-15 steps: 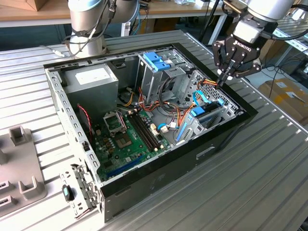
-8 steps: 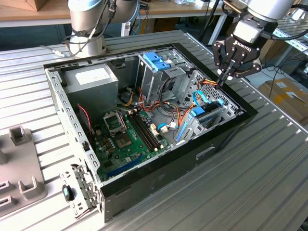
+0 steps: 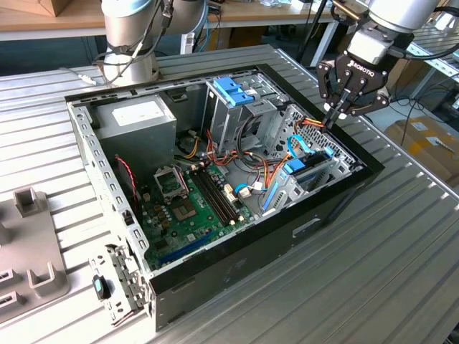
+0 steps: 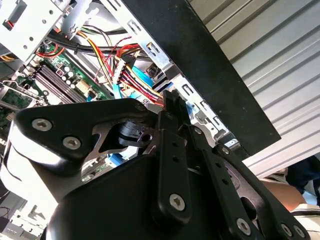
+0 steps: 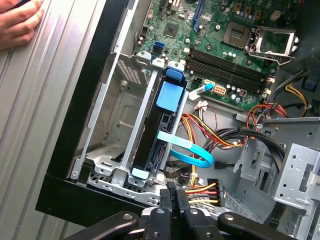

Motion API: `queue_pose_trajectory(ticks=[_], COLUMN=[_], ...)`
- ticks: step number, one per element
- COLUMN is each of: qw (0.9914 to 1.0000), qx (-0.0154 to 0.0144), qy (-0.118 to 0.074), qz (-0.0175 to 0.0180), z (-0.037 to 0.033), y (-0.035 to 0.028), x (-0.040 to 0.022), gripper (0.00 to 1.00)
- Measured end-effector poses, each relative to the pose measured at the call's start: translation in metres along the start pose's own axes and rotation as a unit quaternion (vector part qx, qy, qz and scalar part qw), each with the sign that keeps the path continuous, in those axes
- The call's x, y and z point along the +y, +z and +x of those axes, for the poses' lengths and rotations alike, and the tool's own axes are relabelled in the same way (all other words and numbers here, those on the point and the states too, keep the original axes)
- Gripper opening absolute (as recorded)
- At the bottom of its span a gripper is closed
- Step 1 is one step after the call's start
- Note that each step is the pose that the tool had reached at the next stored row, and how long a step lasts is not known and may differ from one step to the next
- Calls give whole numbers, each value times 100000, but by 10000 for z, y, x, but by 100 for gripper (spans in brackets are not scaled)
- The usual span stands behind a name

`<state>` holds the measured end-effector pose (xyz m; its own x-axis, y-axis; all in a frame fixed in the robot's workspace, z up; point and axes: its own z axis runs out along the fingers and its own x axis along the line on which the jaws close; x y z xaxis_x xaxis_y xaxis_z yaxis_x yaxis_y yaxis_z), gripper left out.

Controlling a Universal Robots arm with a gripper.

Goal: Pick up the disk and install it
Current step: 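Insert the second disk wire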

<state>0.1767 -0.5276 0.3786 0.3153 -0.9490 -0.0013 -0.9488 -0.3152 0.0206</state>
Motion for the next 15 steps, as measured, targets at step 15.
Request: queue_pose_trajectory(ticks=[15], qw=[98920], qx=[-307], qy=[14652], qz=[17], z=[0], y=[11], x=[0], gripper=[16])
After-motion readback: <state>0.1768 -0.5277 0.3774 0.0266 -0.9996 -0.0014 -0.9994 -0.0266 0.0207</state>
